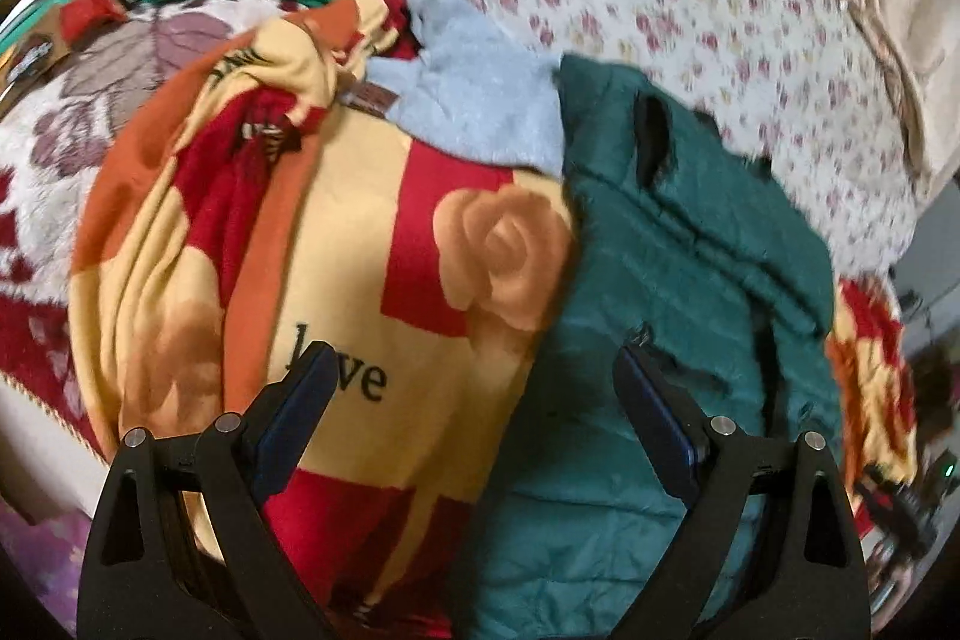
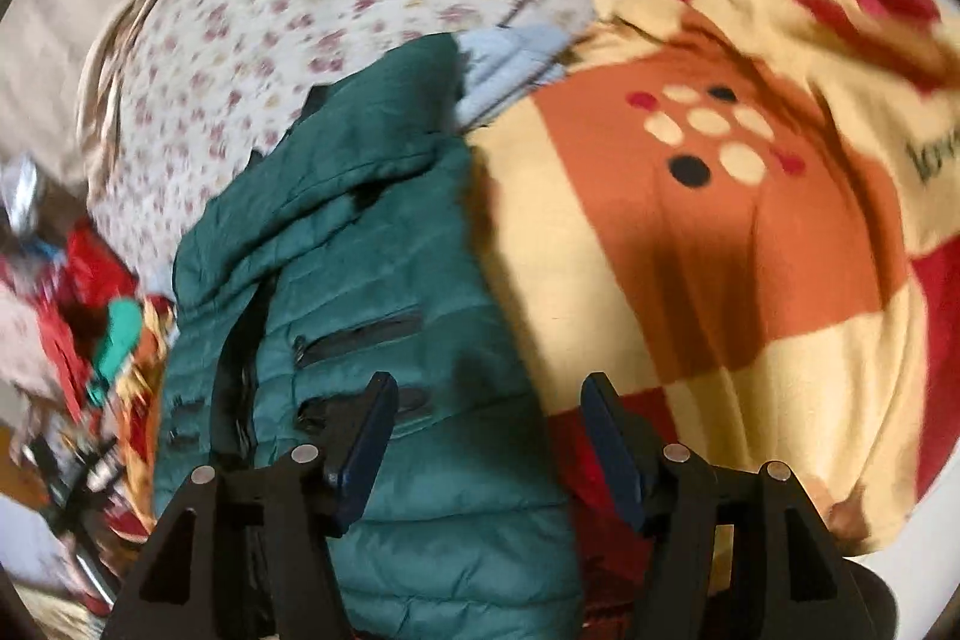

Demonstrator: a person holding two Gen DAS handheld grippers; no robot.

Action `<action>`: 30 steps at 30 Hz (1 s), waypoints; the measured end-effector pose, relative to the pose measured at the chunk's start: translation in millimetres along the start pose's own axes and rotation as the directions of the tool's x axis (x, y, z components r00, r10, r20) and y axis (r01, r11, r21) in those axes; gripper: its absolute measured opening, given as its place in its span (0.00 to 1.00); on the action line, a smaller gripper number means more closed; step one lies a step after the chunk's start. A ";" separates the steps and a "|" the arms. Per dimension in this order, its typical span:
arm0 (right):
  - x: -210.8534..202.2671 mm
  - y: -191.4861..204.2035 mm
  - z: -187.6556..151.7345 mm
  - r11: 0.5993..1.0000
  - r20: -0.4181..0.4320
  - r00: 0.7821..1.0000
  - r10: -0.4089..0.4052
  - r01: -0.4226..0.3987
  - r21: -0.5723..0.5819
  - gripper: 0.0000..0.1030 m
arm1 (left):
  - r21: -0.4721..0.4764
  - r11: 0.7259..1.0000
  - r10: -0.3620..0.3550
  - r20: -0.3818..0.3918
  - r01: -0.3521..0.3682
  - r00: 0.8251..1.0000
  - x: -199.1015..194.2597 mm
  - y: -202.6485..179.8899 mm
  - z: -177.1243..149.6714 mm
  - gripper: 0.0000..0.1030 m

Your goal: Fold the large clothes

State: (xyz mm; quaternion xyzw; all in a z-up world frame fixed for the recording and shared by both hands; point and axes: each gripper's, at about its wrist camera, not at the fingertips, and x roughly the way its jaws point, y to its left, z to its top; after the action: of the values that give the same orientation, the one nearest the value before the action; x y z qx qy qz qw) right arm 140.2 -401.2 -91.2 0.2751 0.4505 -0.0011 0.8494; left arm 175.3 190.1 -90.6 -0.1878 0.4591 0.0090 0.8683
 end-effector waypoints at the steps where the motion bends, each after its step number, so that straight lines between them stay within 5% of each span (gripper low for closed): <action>1: 4.4 -2.4 1.4 1.000 -0.006 1.000 0.007 -0.007 0.015 0.59 | 0.011 1.000 0.000 -0.015 0.000 1.000 5.2 -1.4 -0.4 0.90; 6: 31.4 -15.4 4.4 0.997 -0.062 0.996 0.063 -0.059 0.059 0.59 | 0.010 0.995 -0.095 -0.116 0.097 0.989 38.8 -9.4 -1.7 0.90; 12: 42.5 -22.5 0.8 0.971 -0.089 0.973 0.211 -0.199 0.129 0.59 | -0.043 0.974 -0.227 -0.236 0.223 0.945 70.5 -17.6 -5.9 0.90; 14: 47.3 -23.3 -0.3 0.956 -0.120 0.956 0.268 -0.248 0.156 0.59 | -0.027 0.973 -0.229 -0.219 0.229 0.949 66.9 -20.8 -9.9 0.90; 15: 48.4 -23.4 -1.5 0.954 -0.129 0.952 0.277 -0.256 0.159 0.60 | -0.024 0.963 -0.265 -0.234 0.267 0.935 65.4 -22.1 -12.6 0.89; 17: 48.2 -22.9 -5.1 0.951 -0.138 0.948 0.287 -0.265 0.157 0.60 | -0.068 0.932 -0.361 -0.273 0.356 0.892 64.2 -21.2 -19.5 0.83; 21: 45.0 -28.9 -13.5 0.930 -0.139 0.932 0.334 -0.302 0.210 0.60 | -0.085 0.920 -0.392 -0.266 0.383 0.881 55.7 -14.8 -25.7 0.77; 25: 37.9 -35.9 -23.6 0.897 -0.139 0.907 0.398 -0.354 0.263 0.60 | -0.149 0.894 -0.448 -0.262 0.423 0.855 47.1 -1.8 -27.7 0.56; 30: 32.1 -31.1 -40.3 0.886 -0.173 0.883 0.436 -0.387 0.255 0.60 | -0.151 0.894 -0.447 -0.262 0.421 0.855 42.0 4.4 -40.1 0.50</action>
State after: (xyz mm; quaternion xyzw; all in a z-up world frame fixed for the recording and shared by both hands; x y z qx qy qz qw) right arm 120.6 -400.8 -148.2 0.4526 0.4718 0.1630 0.7389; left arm 166.9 174.1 -146.0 -0.3239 0.5262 -0.1946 0.7618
